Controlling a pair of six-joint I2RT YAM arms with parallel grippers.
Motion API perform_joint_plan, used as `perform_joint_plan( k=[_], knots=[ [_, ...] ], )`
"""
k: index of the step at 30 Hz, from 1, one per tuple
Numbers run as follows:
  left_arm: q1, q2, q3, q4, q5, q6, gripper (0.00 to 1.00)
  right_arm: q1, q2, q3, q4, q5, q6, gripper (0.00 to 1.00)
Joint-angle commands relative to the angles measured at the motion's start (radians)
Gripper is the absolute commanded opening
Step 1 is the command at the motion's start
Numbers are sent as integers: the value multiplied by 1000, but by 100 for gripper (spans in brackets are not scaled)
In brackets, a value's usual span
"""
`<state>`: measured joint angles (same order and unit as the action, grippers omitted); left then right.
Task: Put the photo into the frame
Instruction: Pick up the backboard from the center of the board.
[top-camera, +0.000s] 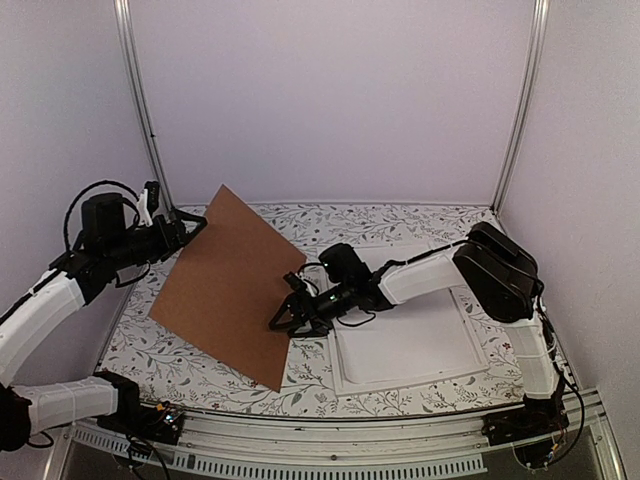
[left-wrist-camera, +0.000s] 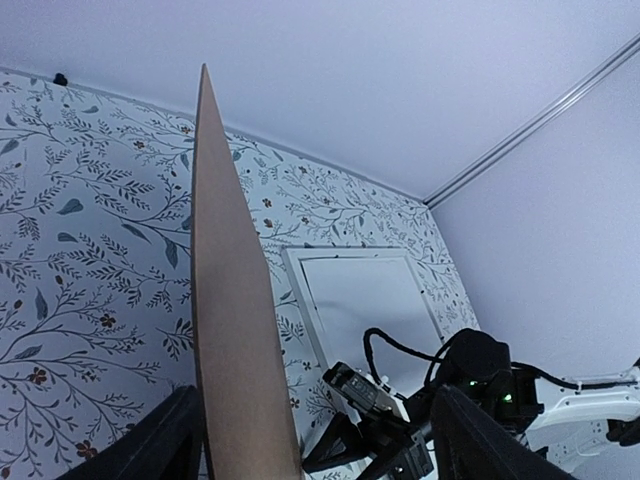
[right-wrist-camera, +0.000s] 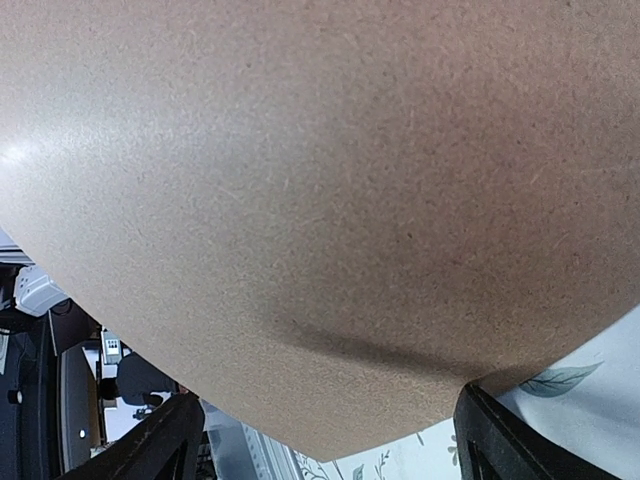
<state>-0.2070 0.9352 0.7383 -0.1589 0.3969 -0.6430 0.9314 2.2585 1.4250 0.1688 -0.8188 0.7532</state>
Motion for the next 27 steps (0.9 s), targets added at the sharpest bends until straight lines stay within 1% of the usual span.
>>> perform_joint_plan(
  k=[1,6,10,14,18,21,27],
  knots=[
    [-66,8,-19,-192,124,-12,79,26,39,-13,124,-60,0,90],
    [-93,8,-6,-189,147,-17,77,20,47,-42,176,-109,7,89],
    [-119,11,28,-214,148,-14,74,10,30,-73,169,-98,-5,90],
    [-148,22,57,-270,115,-6,71,-3,-25,-66,15,-11,-59,93],
    [-170,37,78,-320,96,-4,67,-5,-40,-3,-139,66,-124,94],
    [-198,54,95,-359,65,-6,65,-6,-46,18,-204,108,-148,95],
    [-252,54,114,-382,14,-23,65,-9,-53,24,-247,120,-161,95]
  ],
)
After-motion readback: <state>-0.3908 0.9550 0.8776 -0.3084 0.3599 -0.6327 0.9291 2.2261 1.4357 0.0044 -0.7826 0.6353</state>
